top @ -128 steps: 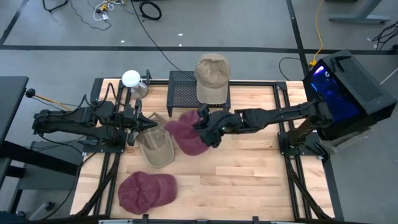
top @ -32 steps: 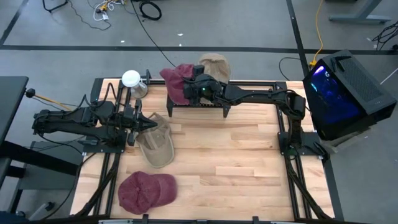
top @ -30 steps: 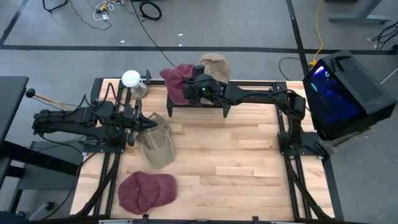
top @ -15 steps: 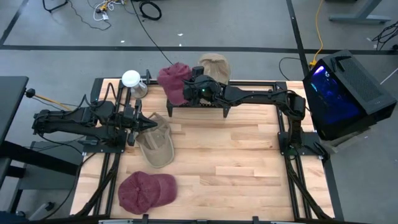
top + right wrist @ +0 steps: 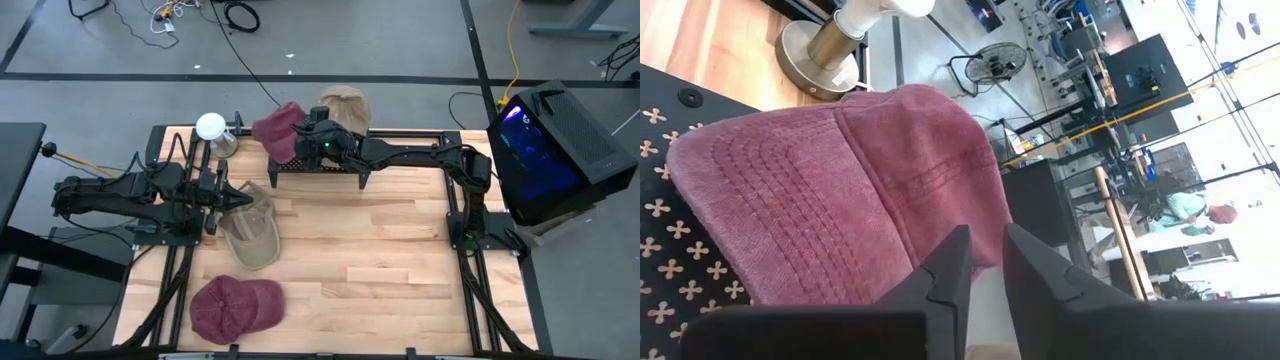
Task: Pick & Place hat
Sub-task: Put the right red cap on the shelf
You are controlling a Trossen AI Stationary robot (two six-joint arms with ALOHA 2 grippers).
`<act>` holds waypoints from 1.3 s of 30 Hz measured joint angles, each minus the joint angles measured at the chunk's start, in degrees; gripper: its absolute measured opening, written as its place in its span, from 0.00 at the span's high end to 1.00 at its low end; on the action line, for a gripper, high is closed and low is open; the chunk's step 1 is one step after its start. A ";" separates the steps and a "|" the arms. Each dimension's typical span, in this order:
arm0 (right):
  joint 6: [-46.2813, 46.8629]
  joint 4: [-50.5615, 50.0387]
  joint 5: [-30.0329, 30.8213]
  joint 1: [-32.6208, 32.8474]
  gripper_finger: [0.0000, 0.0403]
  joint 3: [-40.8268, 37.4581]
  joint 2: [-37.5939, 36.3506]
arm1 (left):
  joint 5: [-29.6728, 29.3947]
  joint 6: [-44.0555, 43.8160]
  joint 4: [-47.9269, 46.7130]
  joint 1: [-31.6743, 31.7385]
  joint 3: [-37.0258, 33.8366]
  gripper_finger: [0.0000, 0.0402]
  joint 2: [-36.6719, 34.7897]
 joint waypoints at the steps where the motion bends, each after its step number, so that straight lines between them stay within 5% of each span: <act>1: 0.00 0.00 0.02 -0.02 0.84 0.00 0.00 | -0.01 0.02 -0.01 -0.01 0.00 0.96 0.00; 9: 0.94 -1.76 -0.68 0.39 0.84 0.07 -4.45 | -0.01 0.02 -0.01 0.00 0.00 0.96 -0.01; 16: 11.97 -9.00 -1.77 1.11 0.84 0.07 -10.83 | 0.00 0.02 0.00 -0.01 0.00 0.96 -0.02; 21: 23.68 -15.39 -12.34 1.61 0.86 -2.80 -15.99 | -0.01 0.02 0.00 -0.01 0.00 0.96 -0.02; 30: 40.28 -7.12 -32.62 1.55 0.99 -22.45 -28.53 | 0.00 0.00 0.00 -0.01 0.00 0.96 0.00; 39: 41.17 5.04 -34.06 4.04 1.00 -45.48 -41.44 | -0.01 0.03 -0.02 0.00 0.01 0.96 -0.01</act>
